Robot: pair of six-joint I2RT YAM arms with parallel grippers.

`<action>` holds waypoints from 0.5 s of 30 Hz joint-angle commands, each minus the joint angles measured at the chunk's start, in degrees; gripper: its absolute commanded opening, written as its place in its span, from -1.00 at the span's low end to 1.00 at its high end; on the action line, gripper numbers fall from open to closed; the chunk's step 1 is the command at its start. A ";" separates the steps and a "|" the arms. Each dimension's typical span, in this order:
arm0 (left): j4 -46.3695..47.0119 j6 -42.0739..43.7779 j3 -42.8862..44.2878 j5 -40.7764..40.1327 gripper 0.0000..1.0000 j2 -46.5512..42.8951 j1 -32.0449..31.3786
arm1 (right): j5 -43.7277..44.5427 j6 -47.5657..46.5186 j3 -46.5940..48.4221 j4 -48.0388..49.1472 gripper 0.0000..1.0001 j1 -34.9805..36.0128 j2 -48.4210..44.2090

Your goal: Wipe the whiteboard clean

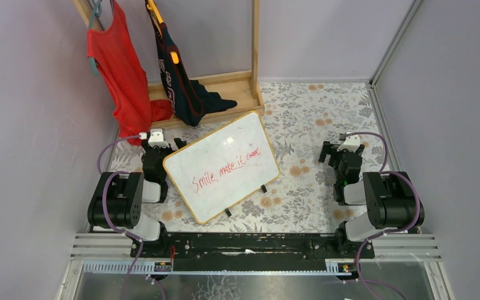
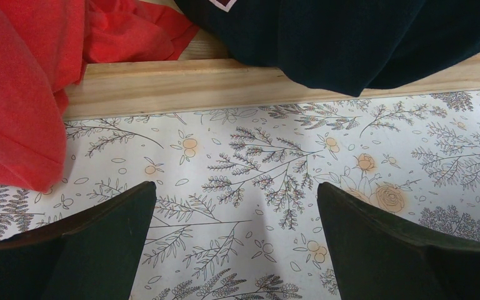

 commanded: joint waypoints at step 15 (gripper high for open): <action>1.92 1.43 0.86 0.52 1.00 0.38 -0.27 | -10.01 7.31 32.43 -61.82 -0.09 -0.16 -8.17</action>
